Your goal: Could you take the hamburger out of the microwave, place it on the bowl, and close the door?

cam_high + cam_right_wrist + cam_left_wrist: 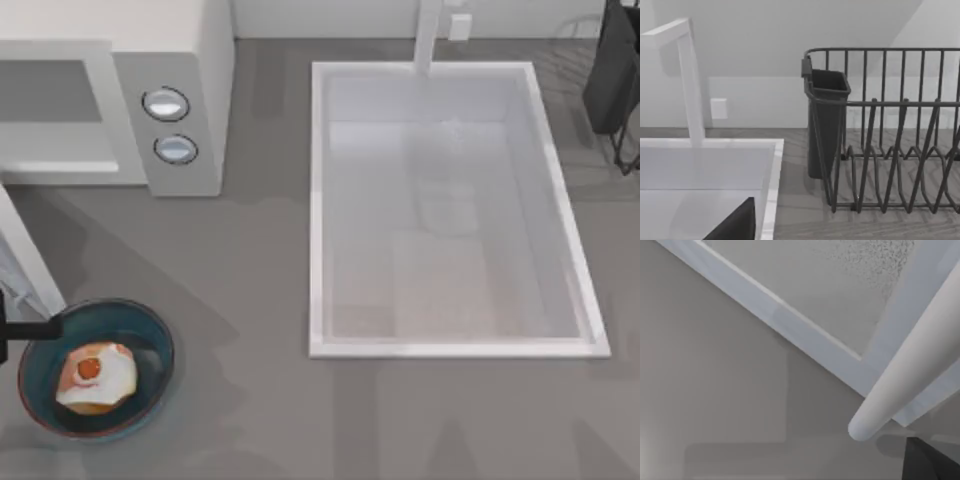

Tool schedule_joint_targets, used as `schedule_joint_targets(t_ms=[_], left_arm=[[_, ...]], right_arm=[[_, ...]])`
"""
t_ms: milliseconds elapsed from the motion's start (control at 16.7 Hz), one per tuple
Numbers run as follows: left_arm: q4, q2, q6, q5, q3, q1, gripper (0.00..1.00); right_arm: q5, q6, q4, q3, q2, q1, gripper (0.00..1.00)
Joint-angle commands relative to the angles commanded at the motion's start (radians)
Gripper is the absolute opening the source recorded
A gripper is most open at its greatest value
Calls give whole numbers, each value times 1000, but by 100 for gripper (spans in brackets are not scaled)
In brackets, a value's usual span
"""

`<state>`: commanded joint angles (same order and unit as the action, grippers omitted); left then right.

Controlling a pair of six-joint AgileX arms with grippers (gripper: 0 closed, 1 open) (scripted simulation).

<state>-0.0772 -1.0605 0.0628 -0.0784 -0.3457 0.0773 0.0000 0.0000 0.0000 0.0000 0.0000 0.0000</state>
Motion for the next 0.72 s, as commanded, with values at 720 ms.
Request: schedule_joint_targets(t_ms=[720], left_arm=[[191, -477, -20, 22, -277, -37, 0]], right_arm=[[0, 0, 0, 0, 0, 0, 100]])
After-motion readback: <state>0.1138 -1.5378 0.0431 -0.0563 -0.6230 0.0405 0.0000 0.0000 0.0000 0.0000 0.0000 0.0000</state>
